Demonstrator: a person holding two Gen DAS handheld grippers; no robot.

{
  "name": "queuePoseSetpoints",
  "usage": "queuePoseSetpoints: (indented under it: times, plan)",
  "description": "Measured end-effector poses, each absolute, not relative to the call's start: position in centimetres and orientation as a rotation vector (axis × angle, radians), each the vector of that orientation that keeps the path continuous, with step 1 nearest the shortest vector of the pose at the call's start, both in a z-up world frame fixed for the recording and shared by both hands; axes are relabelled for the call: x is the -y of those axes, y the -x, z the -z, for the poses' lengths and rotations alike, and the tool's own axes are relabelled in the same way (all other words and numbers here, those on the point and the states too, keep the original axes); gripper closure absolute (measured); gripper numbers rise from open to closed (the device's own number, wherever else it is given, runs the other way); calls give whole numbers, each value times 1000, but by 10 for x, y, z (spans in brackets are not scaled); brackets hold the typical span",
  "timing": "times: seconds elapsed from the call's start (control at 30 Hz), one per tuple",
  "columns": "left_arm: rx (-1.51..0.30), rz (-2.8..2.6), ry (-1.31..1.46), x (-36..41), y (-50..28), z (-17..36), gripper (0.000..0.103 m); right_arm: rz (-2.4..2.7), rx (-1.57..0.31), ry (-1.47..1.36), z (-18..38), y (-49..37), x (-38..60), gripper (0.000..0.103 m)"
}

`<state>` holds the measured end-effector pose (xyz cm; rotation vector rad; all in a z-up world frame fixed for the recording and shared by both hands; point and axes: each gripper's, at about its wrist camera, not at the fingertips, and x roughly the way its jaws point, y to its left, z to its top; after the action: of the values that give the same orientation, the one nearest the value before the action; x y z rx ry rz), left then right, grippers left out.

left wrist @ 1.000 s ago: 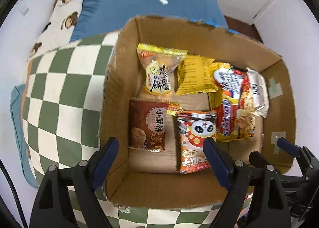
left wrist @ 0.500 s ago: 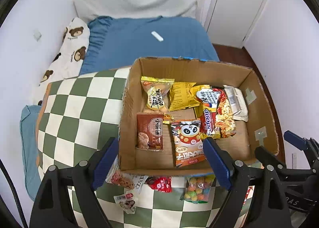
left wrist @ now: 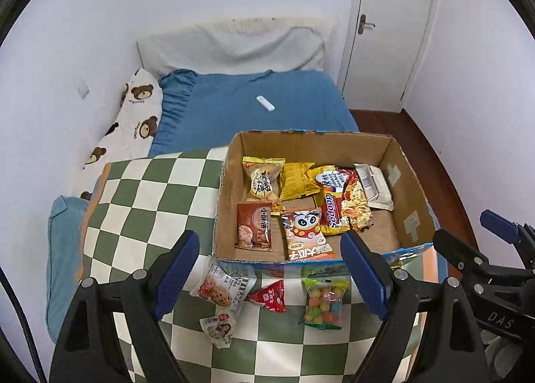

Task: Organize snacks
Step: 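Grasp the gumball bag with the left gripper while the right grasps the red spicy-strip packet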

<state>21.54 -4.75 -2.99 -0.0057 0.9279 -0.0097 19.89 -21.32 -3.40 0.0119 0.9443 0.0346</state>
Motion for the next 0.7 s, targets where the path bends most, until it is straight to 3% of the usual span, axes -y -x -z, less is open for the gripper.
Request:
queuePoseSetpoints:
  times: [0.27,0.47,0.5,0.57,0.7]
  plan:
    - [-915,-33,27,50,-198,36,17,-61,-928,-94,29,-180,229,6]
    - [-1077,-91,23,46,-185,103,17,-38,-1096,-170,96,-164,261,6]
    - [-1114,-100,32,44,-184,119,17,-35,-1124,-183,110,-160,266,8]
    - [-1186,-107,47,44,-183,145,17,-29,-1194,-213,142,-154,275,32]
    - [-1313,-42,85,58,-192,192,17,30,-1300,-279,204,-141,292,33]
